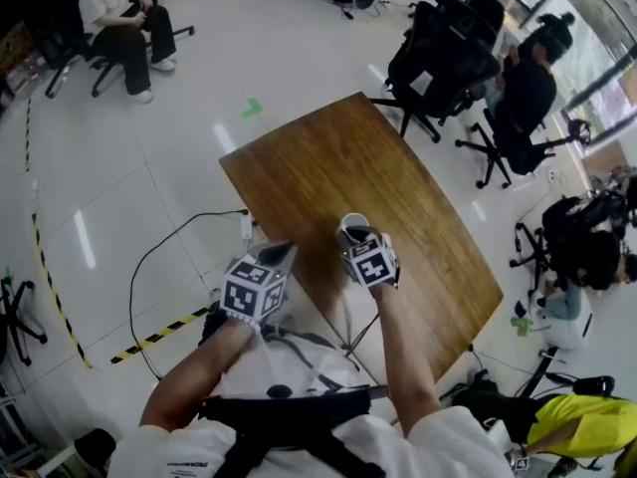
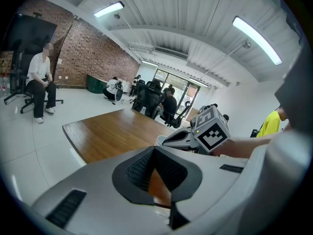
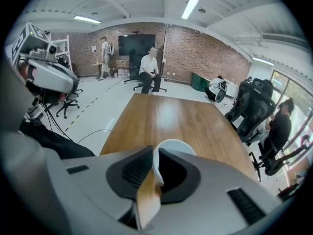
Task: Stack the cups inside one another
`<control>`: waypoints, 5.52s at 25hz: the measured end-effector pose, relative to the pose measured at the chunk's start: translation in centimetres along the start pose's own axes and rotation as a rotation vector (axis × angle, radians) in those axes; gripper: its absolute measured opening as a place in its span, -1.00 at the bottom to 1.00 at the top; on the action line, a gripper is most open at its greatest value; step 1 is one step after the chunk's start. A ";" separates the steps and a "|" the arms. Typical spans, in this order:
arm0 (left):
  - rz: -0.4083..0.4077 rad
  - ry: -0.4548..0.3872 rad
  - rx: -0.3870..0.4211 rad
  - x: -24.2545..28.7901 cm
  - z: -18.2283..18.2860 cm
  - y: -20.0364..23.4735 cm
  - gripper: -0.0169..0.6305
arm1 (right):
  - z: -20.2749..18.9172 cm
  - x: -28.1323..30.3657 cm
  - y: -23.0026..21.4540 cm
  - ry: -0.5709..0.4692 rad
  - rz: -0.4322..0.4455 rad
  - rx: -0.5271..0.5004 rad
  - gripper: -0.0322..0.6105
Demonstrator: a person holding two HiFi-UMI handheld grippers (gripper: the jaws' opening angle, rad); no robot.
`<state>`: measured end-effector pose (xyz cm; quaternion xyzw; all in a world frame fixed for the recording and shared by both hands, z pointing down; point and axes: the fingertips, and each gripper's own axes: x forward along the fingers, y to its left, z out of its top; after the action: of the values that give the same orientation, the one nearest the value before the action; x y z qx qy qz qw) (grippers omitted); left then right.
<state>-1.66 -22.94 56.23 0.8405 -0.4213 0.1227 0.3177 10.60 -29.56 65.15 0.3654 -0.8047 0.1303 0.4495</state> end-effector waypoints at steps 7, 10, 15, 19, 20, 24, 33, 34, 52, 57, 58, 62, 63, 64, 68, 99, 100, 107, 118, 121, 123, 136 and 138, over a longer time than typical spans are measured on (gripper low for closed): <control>-0.019 -0.010 0.007 0.4 0.1 -0.5 -0.97 | 2.0 -4.3 -1.2 -0.185 0.006 0.215 -0.70; -0.039 -0.010 0.012 0.6 0.0 -1.3 -0.97 | 1.4 -6.9 -2.2 -0.283 0.013 0.372 -0.71; -0.060 0.005 0.025 1.1 -0.4 -2.1 -0.96 | -0.2 -10.1 -3.3 -0.457 0.054 0.600 -0.71; -0.077 0.012 0.034 1.5 -0.5 -2.7 -0.96 | -1.5 -12.0 -3.8 -0.488 0.016 0.644 -0.71; -0.083 0.012 0.033 1.5 -0.5 -2.9 -0.96 | -1.9 -12.5 -3.9 -0.497 0.005 0.657 -0.71; -0.102 0.017 0.037 1.8 -0.9 -3.9 -0.96 | -3.4 -13.6 -4.1 -0.520 -0.029 0.699 -0.71; -0.126 0.042 0.050 2.8 -1.9 -6.2 -0.96 | -6.7 -14.9 -5.2 -0.512 -0.054 0.733 -0.70; -0.120 0.041 0.048 2.9 -1.8 -6.3 -0.96 | -6.9 -15.0 -5.4 -0.509 -0.057 0.733 -0.71; -0.055 0.064 0.088 5.4 -1.8 -7.3 -0.96 | -10.6 -7.4 -9.4 -0.308 0.042 0.669 -0.43; -0.039 0.066 0.077 5.2 -2.6 -7.3 -0.96 | -10.6 -5.1 -9.4 -0.288 0.103 0.679 -0.43; -0.034 0.069 0.075 5.1 -2.8 -7.1 -0.96 | -10.5 -4.7 -9.4 -0.289 0.115 0.685 -0.43; -0.013 0.077 0.061 4.5 -3.5 -6.5 -0.96 | -10.2 -3.4 -9.4 -0.283 0.161 0.711 -0.44; -0.008 0.079 0.060 4.5 -3.6 -6.4 -0.96 | -10.3 -3.1 -9.4 -0.278 0.170 0.715 -0.44; -0.003 0.082 0.060 4.5 -3.7 -6.2 -0.96 | -10.4 -2.8 -9.4 -0.272 0.174 0.717 -0.49; 0.009 0.093 0.050 4.8 -4.1 -5.6 -0.96 | -10.3 -2.4 -9.4 -0.262 0.179 0.712 -0.53; -0.058 0.112 0.018 3.8 -5.2 -6.5 -0.96 | -10.6 -8.2 -8.4 -0.268 0.034 0.565 -0.85; -0.059 0.113 0.019 3.8 -5.3 -6.6 -0.96 | -10.2 -8.7 -8.3 -0.273 0.028 0.546 -0.84; -0.055 0.107 0.020 3.8 -5.0 -6.6 -0.96 | -5.0 -11.7 -8.2 -0.312 -0.016 0.352 -0.84; -0.037 0.081 0.000 3.8 -4.0 -5.9 -0.96 | 1.6 -13.5 -6.2 -0.383 0.035 0.215 -0.84; -0.033 0.076 -0.005 3.9 -3.9 -5.7 -0.96 | 2.2 -12.3 -5.0 -0.363 0.070 0.181 -0.84; -0.031 0.074 -0.009 3.9 -3.7 -5.6 -0.96 | 2.4 -11.5 -4.3 -0.342 0.086 0.153 -0.84; -0.007 0.061 -0.056 3.2 -3.8 -3.7 -0.96 | 1.6 -7.3 -1.5 -0.187 0.082 -0.049 -0.84; -0.007 0.061 -0.064 3.2 -3.9 -3.5 -0.96 | 1.7 -6.8 -1.3 -0.176 0.085 -0.063 -0.84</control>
<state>3.29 -20.97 59.28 0.8272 -0.4124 0.1337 0.3575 12.64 -28.15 58.49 0.3267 -0.8594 0.0912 0.3825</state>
